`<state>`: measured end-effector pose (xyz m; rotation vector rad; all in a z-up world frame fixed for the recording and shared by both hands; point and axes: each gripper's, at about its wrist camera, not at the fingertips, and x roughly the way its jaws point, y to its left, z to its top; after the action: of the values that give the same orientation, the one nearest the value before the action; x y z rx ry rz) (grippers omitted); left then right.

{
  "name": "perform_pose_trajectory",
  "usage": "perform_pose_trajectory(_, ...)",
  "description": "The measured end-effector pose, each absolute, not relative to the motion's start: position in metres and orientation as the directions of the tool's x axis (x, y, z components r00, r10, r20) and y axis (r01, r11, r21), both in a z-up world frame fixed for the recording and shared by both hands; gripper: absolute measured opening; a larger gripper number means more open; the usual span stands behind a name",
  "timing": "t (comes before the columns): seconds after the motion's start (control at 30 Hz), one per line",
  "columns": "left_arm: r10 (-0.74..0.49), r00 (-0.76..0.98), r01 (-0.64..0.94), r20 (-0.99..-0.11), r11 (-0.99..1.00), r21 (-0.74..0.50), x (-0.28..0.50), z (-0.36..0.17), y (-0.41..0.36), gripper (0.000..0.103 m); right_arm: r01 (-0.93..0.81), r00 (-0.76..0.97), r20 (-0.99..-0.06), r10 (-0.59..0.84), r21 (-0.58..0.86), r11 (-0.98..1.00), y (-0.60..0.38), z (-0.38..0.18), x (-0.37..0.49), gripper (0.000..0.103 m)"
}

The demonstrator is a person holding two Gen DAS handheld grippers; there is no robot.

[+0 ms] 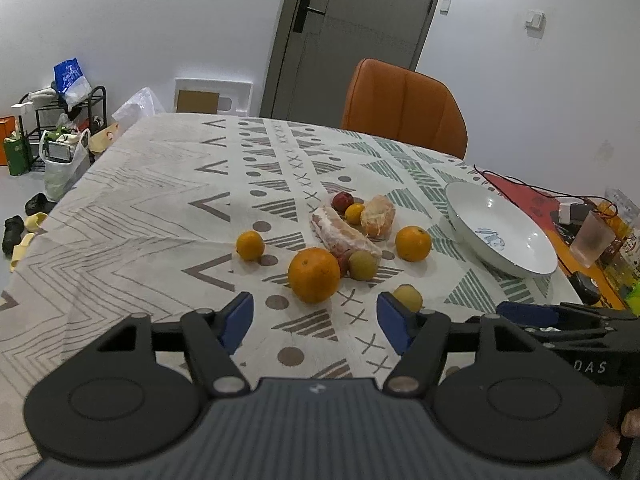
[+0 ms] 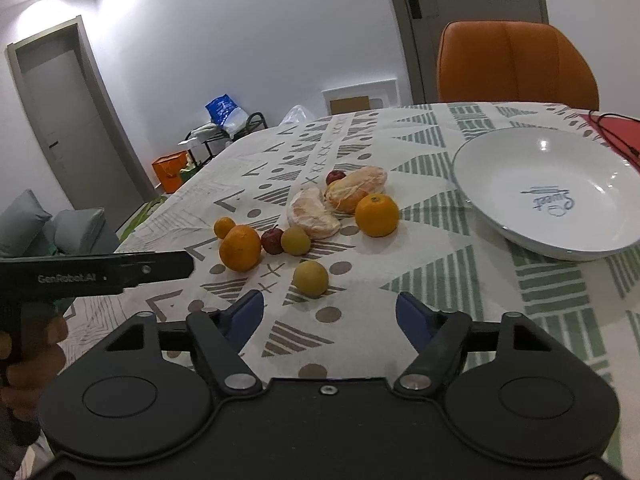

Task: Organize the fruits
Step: 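Grasp the yellow-green plum with the right tool while the left tool grasps the large orange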

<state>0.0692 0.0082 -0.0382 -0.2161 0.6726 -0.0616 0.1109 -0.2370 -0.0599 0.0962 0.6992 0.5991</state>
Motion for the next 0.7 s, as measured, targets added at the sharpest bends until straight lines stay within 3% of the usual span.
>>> perform_pose_trajectory(0.1, -0.127, 0.775, -0.02, -0.619, 0.974, -0.224, 0.078, -0.044, 0.008, 0.067, -0.488, 0.596, -0.584, 0.551, 0.281, 0.826, -0.232, -0.065, 0.118, 0.065)
perform_pose_trajectory(0.3, -0.124, 0.768, -0.031, -0.628, 0.973, -0.23, 0.092, -0.052, 0.01, 0.066, -0.494, 0.575, -0.591, 0.566, 0.301, 0.816, -0.224, -0.073, 0.13, 0.062)
perform_pose_trajectory(0.7, -0.128, 0.741, -0.043, -0.659, 0.971, -0.236, 0.118, -0.068, 0.011, 0.058, -0.506, 0.549, -0.595, 0.587, 0.322, 0.8, -0.21, -0.082, 0.15, 0.051)
